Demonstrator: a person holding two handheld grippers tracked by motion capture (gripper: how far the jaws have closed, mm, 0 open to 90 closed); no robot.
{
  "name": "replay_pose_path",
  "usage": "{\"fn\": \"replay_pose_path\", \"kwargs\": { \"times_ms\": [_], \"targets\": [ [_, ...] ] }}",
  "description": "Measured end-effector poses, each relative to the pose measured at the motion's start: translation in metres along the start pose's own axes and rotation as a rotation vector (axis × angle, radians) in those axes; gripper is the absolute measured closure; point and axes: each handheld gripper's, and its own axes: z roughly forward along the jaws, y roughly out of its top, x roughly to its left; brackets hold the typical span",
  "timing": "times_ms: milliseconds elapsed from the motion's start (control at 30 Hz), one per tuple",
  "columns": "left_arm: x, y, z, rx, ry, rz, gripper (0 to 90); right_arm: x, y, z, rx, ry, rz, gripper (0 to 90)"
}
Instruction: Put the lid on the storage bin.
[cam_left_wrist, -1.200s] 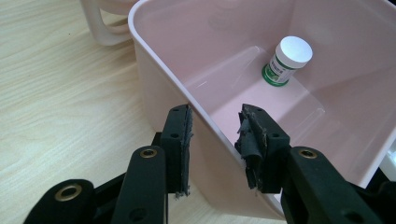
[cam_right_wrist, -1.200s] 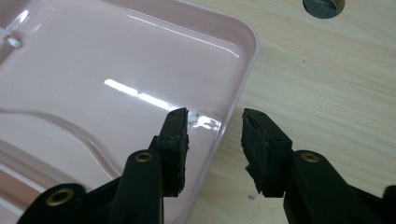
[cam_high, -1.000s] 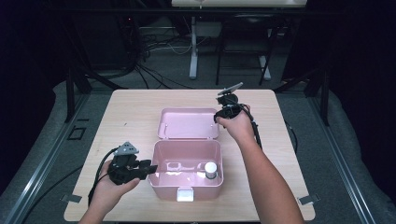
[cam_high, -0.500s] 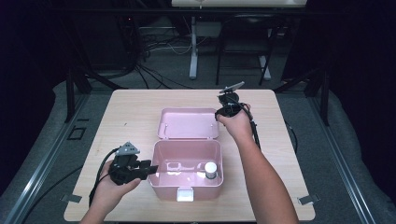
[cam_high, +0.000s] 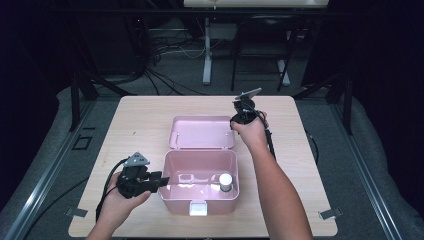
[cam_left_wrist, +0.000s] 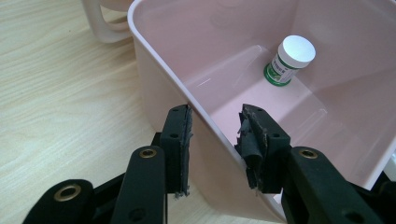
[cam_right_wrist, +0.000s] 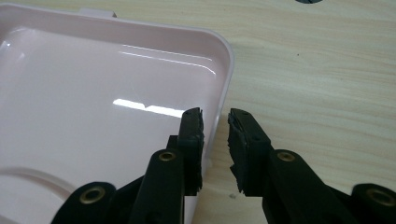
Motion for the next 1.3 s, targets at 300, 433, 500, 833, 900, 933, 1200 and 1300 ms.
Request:
{"fn": "replay_pose_path", "kwargs": {
  "times_ms": [300, 433, 500, 833, 900, 933, 1200, 1300],
  "targets": [
    [0.000, 0.000, 0.000, -0.003, -0.004, -0.010, 63.2, 0.003, 0.002, 0.008, 0.025, -0.009, 0.029, 78.7],
    [0.000, 0.000, 0.000, -0.003, -0.004, -0.011, 63.2, 0.002, 0.002, 0.011, 0.043, -0.011, 0.040, 81.7],
    [0.000, 0.000, 0.000, -0.003, -0.004, -0.010, 63.2, 0.002, 0.002, 0.011, 0.049, -0.012, 0.046, 83.0],
    [0.000, 0.000, 0.000, -0.002, -0.001, -0.010, 63.3, 0.003, 0.002, 0.009, 0.040, -0.016, 0.053, 84.4],
    [0.000, 0.000, 0.000, -0.002, -0.001, -0.010, 63.2, 0.004, 0.002, 0.008, 0.030, -0.021, 0.047, 84.6],
    [0.000, 0.000, 0.001, -0.003, 0.000, -0.008, 63.2, 0.005, 0.002, 0.008, 0.029, -0.022, 0.045, 84.7],
    [-0.001, 0.000, 0.001, -0.001, 0.001, -0.007, 63.2, 0.007, 0.002, 0.003, 0.001, -0.028, 0.036, 85.5],
    [-0.001, 0.000, 0.001, 0.000, 0.002, -0.004, 63.2, 0.009, 0.002, 0.002, -0.009, -0.034, 0.037, 85.7]
  ]
}}
